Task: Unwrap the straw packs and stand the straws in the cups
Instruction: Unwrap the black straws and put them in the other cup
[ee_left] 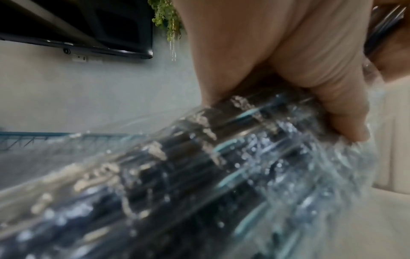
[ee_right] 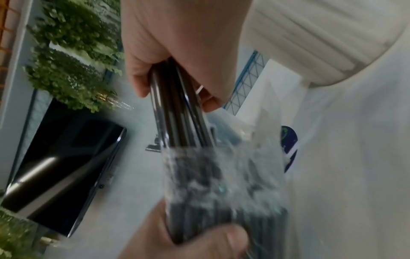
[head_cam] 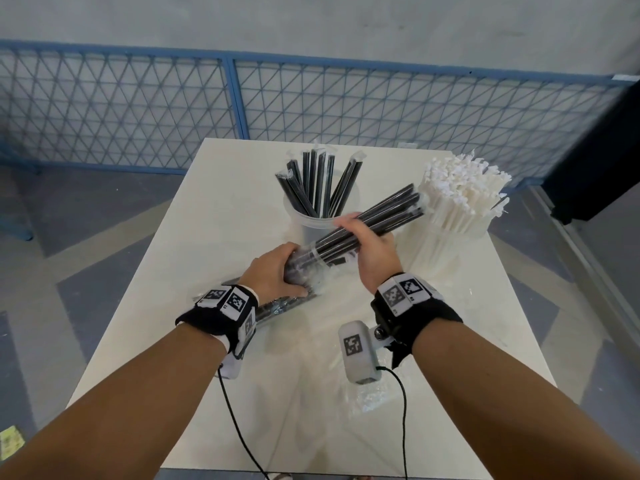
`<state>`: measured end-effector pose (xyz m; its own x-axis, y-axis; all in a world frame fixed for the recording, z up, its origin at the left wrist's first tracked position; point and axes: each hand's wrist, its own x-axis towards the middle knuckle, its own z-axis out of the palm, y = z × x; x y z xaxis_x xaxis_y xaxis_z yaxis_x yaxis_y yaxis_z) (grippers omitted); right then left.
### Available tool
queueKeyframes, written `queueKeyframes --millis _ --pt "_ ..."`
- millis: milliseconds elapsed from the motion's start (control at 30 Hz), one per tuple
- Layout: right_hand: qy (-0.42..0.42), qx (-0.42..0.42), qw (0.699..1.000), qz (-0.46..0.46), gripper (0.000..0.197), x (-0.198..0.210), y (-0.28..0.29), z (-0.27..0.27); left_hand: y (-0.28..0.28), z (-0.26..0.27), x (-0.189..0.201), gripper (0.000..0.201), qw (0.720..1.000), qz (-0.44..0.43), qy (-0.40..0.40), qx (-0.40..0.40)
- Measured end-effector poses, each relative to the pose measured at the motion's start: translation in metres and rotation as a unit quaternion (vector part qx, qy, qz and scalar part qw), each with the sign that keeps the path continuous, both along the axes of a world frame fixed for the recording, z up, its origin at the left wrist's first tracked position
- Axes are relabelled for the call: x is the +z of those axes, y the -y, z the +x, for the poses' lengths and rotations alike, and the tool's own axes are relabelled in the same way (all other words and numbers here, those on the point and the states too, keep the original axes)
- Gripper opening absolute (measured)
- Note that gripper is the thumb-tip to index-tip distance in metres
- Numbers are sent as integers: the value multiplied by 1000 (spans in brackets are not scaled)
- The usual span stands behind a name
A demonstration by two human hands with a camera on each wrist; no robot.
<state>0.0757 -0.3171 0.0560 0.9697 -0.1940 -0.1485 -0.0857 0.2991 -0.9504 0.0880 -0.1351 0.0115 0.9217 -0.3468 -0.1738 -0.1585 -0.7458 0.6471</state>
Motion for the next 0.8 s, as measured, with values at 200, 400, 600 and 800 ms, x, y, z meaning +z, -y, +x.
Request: queueKeyframes --millis 200,400,600,800 --pt "13 -112 993 25 18 24 18 18 -3 -14 -16 66 991 128 -7 -32" --pt "17 -47 994 -98 7 32 21 25 7 -12 -13 71 988 145 1 -55" --pt "-13 -60 997 54 12 46 17 29 20 -23 18 55 979 -193 12 65" --pt "3 -76 976 205 21 46 -3 31 47 -24 44 47 907 -359 -59 211"
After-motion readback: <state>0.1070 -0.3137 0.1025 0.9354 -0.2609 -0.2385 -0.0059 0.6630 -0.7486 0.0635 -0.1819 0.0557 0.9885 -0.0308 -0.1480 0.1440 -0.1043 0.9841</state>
